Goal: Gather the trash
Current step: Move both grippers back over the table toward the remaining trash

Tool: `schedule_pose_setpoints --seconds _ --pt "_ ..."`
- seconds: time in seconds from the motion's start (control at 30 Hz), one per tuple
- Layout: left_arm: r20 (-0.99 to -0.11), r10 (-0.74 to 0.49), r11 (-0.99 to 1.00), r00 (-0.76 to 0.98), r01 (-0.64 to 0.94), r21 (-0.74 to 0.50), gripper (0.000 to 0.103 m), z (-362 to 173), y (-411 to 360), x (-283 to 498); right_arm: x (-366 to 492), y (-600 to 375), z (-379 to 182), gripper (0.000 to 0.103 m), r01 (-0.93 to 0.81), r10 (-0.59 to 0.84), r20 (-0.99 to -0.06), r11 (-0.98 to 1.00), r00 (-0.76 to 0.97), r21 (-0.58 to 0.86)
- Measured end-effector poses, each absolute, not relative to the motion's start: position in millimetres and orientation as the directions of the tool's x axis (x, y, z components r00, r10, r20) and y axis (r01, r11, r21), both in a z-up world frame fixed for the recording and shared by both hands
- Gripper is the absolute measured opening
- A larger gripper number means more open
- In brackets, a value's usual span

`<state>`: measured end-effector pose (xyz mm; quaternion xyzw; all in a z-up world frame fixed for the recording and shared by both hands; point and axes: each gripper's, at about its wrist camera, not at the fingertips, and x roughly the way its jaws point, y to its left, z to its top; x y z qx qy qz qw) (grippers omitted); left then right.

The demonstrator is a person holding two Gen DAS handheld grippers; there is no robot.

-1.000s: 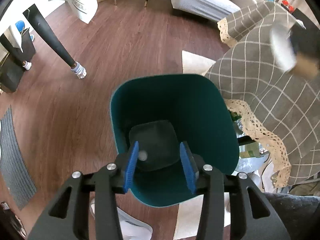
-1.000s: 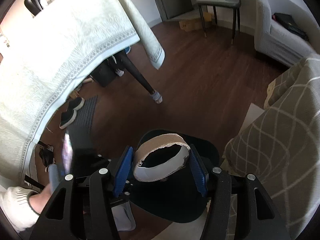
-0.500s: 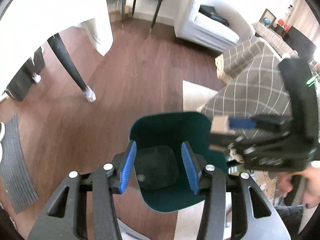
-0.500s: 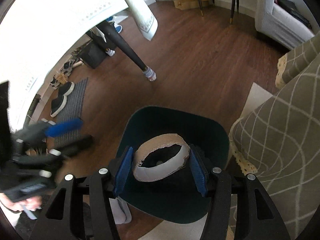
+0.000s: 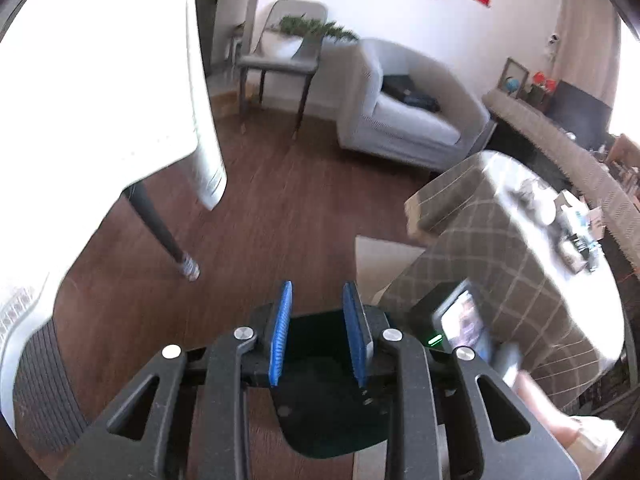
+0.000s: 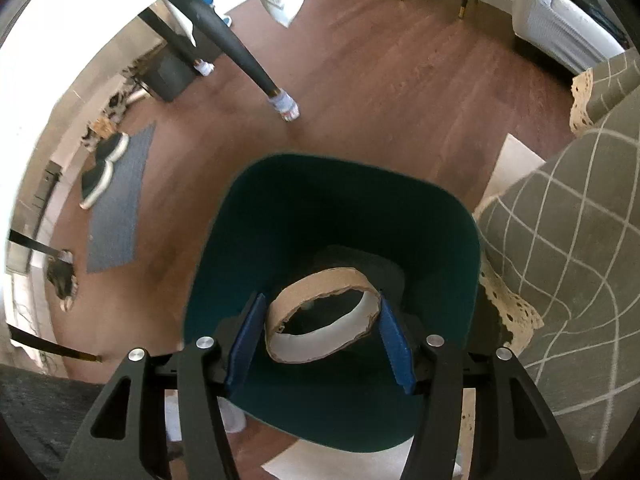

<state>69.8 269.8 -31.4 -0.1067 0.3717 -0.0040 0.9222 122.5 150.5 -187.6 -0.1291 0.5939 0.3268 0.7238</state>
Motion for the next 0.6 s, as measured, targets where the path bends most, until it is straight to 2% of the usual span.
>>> schedule_pose_setpoints --seconds 0.2,0.27,0.6 --pt "-0.645 -0.113 0.981 0.756 -0.020 -0.195 0.028 -1.0 250.1 61.0 113.0 145.1 -207.9 0.059 -0.647 0.261 -0.962 0.748 0.079 0.150" --pt "-0.626 -0.131 0.978 0.769 -0.004 -0.210 0.028 7.8 245.6 58.2 113.0 143.2 -209.4 0.063 -0.646 0.252 -0.964 0.750 0.085 0.140" --pt "-0.546 -0.109 0.987 0.831 0.025 -0.158 0.028 41.2 226.5 55.6 105.8 133.6 -195.1 0.064 -0.667 0.285 -0.955 0.728 0.088 0.156"
